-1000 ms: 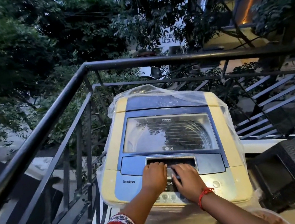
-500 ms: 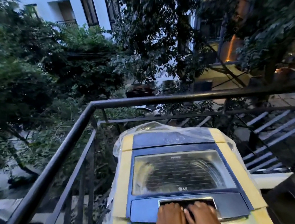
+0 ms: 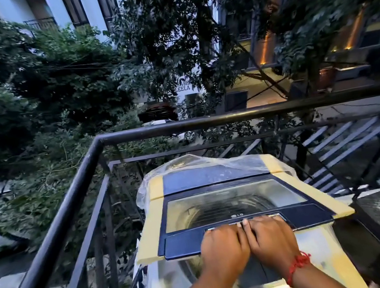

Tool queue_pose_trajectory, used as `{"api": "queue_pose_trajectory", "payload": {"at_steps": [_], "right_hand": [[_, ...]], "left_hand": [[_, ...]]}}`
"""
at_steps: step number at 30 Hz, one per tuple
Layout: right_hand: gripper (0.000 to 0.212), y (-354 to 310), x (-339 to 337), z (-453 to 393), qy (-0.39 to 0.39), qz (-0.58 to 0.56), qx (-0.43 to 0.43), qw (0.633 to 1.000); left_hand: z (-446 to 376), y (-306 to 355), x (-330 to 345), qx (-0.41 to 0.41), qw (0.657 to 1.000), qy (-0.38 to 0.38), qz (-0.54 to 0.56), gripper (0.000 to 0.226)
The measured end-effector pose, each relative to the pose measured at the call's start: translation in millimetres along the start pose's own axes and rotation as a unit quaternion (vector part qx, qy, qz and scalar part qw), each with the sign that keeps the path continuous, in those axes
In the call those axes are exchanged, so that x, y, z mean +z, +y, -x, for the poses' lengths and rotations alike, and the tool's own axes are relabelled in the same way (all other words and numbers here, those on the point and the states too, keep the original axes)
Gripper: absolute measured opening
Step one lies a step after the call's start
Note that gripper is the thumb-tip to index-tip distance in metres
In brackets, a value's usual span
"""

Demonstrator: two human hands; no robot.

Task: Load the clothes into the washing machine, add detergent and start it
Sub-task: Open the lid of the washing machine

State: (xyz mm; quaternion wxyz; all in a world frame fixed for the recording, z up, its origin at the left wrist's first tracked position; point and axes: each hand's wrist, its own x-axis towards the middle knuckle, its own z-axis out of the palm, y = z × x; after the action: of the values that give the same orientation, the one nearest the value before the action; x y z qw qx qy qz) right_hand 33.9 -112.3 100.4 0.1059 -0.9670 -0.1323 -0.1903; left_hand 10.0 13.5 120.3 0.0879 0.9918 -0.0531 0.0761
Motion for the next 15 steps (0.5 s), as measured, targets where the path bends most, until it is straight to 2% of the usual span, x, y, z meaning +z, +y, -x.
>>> {"api": "queue_pose_trajectory", "payload": {"at_steps": [2,6,10,15], "right_hand": [[0.044,0.5,-8.3,-13.3,0.031,-0.007,-0.019,0.999],[0.043,3.4,-21.8,-45.6,0.065,-0.018,-0.044,0.997],[0.048,1.7,-36.7,-80.3,0.107,0.011,-0.052,0.993],[0.053,0.1,-44.7,-117.4,0.127,0.021,-0.046,0.991]], "left_hand": [[-10.0,0.3,-13.6,-0.029,1.0,-0.004,0.0,0.04],[-37.3,5.6,-31.1,-0.062,0.997,0.044,0.014,0.058],[-64.8,2.8,-53.3,-0.07,0.994,0.082,0.006,0.059],[-97.7,-0.4,-72.4,-0.082,0.992,0.094,-0.003,0.055]]}}
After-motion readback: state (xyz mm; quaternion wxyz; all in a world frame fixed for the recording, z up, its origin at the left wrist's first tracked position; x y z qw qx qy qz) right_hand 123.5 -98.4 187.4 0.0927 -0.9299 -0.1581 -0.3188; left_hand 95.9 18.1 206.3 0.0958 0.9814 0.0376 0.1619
